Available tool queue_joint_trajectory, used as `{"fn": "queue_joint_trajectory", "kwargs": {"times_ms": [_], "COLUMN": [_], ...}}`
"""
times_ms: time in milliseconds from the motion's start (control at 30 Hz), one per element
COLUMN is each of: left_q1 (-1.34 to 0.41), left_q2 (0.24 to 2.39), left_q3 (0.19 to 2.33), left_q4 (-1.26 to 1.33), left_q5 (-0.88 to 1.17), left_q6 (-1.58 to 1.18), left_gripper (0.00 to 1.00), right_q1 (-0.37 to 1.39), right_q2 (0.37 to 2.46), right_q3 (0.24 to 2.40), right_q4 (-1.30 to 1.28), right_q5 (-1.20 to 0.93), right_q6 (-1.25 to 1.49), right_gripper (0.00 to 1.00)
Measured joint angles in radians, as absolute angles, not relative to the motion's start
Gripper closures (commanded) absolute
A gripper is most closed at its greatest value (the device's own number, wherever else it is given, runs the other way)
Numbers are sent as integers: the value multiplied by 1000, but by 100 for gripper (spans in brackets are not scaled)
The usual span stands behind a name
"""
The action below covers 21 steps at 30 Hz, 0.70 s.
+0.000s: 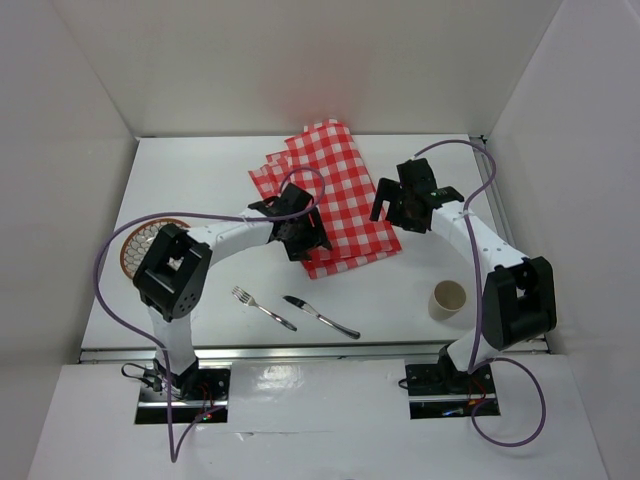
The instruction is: Set the dinner table for one person
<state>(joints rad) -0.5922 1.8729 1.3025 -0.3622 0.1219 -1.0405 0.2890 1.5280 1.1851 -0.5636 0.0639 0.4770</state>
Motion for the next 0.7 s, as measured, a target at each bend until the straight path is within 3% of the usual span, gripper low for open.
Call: {"fn": "queue_joint_trajectory", "kwargs": {"times_ms": [700], "left_q1": [-592], "left_q2": [1904], "left_q3": [1303], "left_q4": [-388], "left_q5": [110], "left_q6": [-1051], "left_gripper": [15], "right_q1": [289], "right_q2": [1528], "right_q3": [1185], "right_q4": [-577], "right_q5": [64], "right_q6": [474], "right_gripper": [0]}}
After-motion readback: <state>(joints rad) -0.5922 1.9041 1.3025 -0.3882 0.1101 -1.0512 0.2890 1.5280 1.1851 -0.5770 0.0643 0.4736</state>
